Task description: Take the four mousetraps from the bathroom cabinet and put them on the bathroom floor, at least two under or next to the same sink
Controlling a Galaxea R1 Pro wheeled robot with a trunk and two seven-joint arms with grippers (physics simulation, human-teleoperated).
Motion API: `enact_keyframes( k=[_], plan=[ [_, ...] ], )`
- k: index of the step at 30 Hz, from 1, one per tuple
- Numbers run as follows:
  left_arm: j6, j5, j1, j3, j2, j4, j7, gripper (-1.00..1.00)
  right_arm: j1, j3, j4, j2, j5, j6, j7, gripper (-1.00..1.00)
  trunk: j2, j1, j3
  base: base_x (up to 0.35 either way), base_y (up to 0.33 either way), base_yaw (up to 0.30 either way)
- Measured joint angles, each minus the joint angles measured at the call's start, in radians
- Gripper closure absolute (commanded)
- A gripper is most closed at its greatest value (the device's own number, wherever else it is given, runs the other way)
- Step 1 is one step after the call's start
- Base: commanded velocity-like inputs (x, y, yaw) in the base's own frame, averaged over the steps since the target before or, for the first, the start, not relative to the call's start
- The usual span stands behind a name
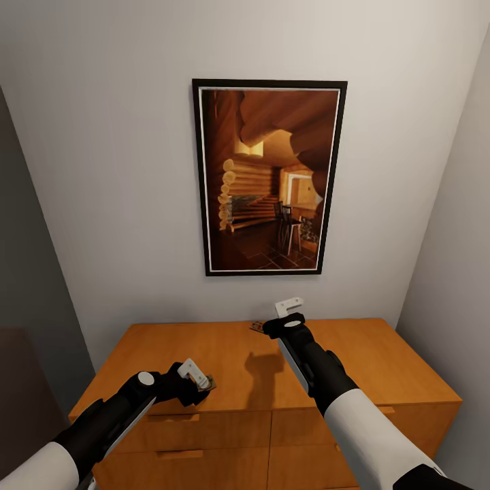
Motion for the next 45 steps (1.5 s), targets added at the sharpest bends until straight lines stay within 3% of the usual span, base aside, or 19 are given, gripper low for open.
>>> enact_keyframes(
  k=[7,28,45],
  plan=[
    [0.0,-0.001,0.0,-0.001,-0.001,0.0,0.0,-1.0,0.0,0.0,0.003,0.0,0.001,0.0,0.0,-1.0,0.0,0.0,0.0,0.0,0.0,0.0],
    [0.001,-0.001,0.0,-0.002,-0.002,0.001,0.0,-1.0,0.0,0.0,0.003,0.0,0.001,0.0,0.0,-1.0,-0.147,0.081,-0.066,0.0,0.0,0.0],
    [0.002,-0.001,0.0,-0.002,-0.003,0.0,0.0,-1.0,0.0,0.0,0.004,0.0,0.001,0.0,0.0,-1.0,-0.147,0.081,-0.066,0.0,0.0,0.0]
  ],
)
